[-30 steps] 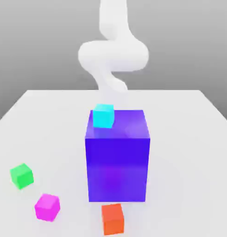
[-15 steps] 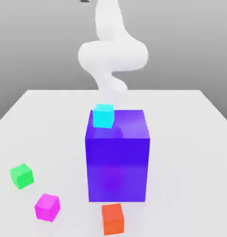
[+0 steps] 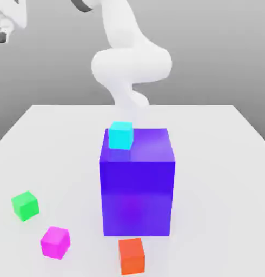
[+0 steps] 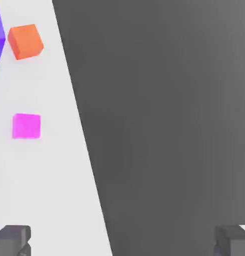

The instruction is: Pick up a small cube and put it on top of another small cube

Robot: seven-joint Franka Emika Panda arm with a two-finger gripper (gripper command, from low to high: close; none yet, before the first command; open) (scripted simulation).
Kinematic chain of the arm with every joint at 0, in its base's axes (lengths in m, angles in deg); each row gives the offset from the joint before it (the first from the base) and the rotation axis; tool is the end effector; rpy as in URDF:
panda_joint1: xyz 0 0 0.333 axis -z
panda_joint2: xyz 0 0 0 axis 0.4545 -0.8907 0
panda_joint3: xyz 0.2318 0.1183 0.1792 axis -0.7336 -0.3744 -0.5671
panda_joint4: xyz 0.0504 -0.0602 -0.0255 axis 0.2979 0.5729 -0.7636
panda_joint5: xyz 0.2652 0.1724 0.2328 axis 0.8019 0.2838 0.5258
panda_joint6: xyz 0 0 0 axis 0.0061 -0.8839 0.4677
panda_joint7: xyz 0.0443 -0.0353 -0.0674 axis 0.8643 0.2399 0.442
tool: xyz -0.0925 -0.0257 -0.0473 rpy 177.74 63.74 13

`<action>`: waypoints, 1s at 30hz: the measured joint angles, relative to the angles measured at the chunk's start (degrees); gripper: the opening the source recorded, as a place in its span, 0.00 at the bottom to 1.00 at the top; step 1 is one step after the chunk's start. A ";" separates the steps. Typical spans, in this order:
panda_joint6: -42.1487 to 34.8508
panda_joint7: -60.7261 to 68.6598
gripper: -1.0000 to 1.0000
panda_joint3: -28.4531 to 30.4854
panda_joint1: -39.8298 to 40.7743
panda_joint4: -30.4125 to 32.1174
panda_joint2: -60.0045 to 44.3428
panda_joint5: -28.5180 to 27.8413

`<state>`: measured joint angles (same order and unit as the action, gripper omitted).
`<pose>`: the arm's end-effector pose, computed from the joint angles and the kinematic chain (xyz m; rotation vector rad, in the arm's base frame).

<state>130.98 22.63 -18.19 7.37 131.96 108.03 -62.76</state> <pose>0.3143 -0.2750 0.5319 2.7119 0.9936 0.6708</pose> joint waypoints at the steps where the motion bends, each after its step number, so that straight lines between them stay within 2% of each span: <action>1: 0.49 2.75 0.50 1.96 -1.27 0.24 -0.72 -1.02; 8: 4.73 20.64 0.50 17.25 -13.31 1.62 -6.59 -8.56; 15: 9.10 35.08 0.50 36.43 -32.60 2.13 -11.36 -17.95; 22: 9.02 44.10 0.50 56.27 -56.10 1.13 -8.38 -32.58; 26: 10.73 40.82 0.50 67.08 -65.09 -1.71 -2.68 -42.59; 27: 11.17 39.96 0.00 68.88 -66.40 -2.28 -1.63 -44.35; 30: 11.13 39.86 0.00 68.88 -66.40 -2.28 -1.63 -44.50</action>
<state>142.11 62.49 50.69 -59.04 129.68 106.40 -107.26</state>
